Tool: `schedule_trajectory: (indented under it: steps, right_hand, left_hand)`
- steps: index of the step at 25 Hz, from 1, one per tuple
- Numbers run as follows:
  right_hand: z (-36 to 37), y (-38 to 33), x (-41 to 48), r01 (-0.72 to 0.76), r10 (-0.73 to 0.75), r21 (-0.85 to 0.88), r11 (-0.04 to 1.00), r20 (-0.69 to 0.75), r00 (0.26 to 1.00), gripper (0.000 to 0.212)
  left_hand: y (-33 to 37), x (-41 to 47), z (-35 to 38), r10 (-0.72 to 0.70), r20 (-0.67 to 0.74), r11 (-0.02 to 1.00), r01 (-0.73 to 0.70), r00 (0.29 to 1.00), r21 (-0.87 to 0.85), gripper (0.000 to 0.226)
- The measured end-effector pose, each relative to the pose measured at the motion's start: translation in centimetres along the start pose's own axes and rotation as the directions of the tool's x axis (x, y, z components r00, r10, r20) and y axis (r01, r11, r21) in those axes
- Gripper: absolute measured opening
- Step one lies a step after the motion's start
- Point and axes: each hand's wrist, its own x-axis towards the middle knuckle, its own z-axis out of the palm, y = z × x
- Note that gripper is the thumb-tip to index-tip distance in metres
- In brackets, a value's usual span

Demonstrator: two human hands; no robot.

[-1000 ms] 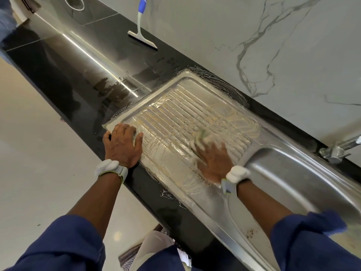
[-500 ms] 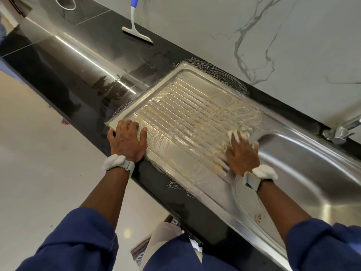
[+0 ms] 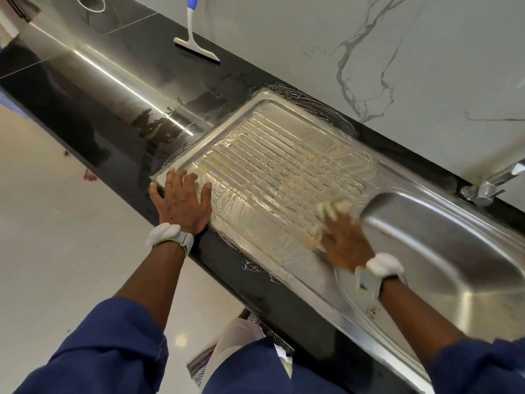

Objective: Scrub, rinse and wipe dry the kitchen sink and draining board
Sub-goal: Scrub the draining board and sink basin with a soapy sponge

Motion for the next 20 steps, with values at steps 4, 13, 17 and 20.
schedule_trajectory:
  steps: [4,13,17,20]
  right_hand:
    - [0.0,-2.9,-10.6,0.26,-0.263,0.043,0.965,0.167,0.95,0.068]
    - [2.1,-0.2,-7.4,-0.253,0.222,0.344,0.904,0.129,0.967,0.071]
    - [-0.3,-1.9,-15.8,0.034,-0.082,0.193,0.981,0.25,0.965,0.063]
    - [-1.0,-3.3,-14.8,0.192,-0.2,0.055,0.98,0.242,0.949,0.065]
  left_hand:
    - [-0.1,-0.1,0.2,0.003,-0.016,1.0,-0.004,1.0,-0.023,0.048]
    - [0.0,-0.1,0.2,0.044,-0.02,0.998,-0.044,0.999,-0.041,0.053]
    - [-0.2,-0.2,0.3,0.049,-0.021,0.999,-0.05,0.999,-0.02,0.049]
    - [-0.2,-0.3,0.2,0.064,-0.038,0.998,-0.065,0.997,-0.019,0.048]
